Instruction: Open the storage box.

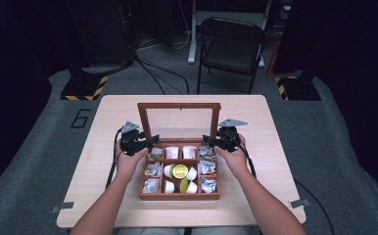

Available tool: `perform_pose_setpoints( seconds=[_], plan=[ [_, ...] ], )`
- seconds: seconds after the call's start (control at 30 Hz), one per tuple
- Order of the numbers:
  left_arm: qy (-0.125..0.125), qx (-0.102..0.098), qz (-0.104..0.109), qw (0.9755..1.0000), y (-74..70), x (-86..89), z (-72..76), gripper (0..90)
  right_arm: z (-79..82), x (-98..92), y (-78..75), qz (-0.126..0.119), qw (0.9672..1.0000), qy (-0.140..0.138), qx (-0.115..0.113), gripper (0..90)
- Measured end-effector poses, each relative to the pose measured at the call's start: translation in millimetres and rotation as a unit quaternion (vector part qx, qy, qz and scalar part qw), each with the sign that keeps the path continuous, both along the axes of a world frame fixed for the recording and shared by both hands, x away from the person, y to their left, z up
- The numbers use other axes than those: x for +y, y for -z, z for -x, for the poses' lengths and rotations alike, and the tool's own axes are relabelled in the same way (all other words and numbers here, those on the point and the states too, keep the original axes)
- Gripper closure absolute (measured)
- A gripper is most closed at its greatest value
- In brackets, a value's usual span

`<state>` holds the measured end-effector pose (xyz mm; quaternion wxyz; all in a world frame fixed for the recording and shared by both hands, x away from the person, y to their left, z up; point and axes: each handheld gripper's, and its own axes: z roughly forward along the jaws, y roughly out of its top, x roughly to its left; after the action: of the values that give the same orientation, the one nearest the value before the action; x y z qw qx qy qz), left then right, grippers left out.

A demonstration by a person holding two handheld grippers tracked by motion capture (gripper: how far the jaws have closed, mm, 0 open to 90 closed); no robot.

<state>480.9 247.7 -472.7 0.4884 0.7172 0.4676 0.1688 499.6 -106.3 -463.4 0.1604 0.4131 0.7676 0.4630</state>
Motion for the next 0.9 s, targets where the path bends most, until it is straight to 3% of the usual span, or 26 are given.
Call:
perform_pose_setpoints(
  seconds=[0.43, 0.57, 0.9],
  plan=[
    [-0.002, 0.008, 0.009, 0.9999, 2.1, 0.5, -6.1, 41.4, -3.0, 3.4, 0.9, 0.009, 0.9999, 0.014, -0.003, 48.2],
    [-0.008, 0.009, 0.000, 0.9999, 1.4, -2.2, -7.7, 41.9, -5.1, 2.8, 1.9, 0.010, 0.9998, 0.014, -0.005, 48.1],
    [-0.025, 0.020, 0.000, 0.9995, 2.1, -3.7, -12.4, 46.2, -10.1, 4.3, 4.2, -0.005, 0.9997, 0.025, 0.006, 46.4]
  ],
)
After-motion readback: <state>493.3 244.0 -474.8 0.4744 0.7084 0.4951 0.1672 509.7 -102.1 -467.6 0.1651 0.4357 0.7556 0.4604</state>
